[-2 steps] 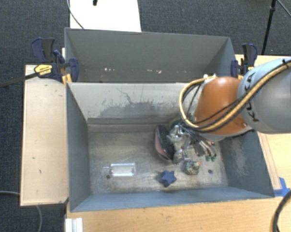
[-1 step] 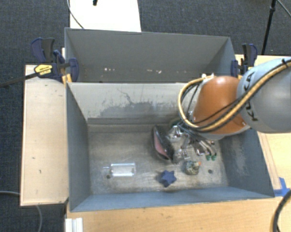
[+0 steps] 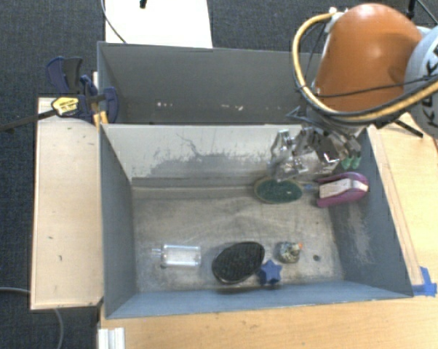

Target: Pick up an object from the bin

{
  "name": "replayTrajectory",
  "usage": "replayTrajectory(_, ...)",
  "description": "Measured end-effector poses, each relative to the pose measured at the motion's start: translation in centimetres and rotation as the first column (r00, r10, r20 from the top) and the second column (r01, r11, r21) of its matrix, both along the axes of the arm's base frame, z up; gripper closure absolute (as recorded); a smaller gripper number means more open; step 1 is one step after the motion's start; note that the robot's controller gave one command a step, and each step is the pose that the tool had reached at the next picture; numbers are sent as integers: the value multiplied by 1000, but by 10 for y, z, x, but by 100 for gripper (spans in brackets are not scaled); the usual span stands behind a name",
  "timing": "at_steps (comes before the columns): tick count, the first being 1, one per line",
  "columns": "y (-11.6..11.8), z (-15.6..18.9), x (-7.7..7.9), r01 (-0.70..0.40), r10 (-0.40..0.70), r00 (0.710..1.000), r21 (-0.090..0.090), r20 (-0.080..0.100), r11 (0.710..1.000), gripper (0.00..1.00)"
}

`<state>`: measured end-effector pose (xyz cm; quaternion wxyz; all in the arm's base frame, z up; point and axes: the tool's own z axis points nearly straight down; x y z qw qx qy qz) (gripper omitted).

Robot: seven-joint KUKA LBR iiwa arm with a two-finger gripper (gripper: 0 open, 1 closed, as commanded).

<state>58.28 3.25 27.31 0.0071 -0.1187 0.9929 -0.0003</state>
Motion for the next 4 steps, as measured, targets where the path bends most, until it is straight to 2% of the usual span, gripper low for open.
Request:
replayTrajectory(1,0,-5,-2,1,-1,1000,0,-12,1000,0)
replayTrajectory(2,67,-113,-37,-71,71,997,2,-20,997,0)
replayTrajectory(3,94,-182,-88,106,-106,994,11,-8,994,0)
replayTrajectory(4,92,-183,-91,107,-107,994,4,-20,994,100)
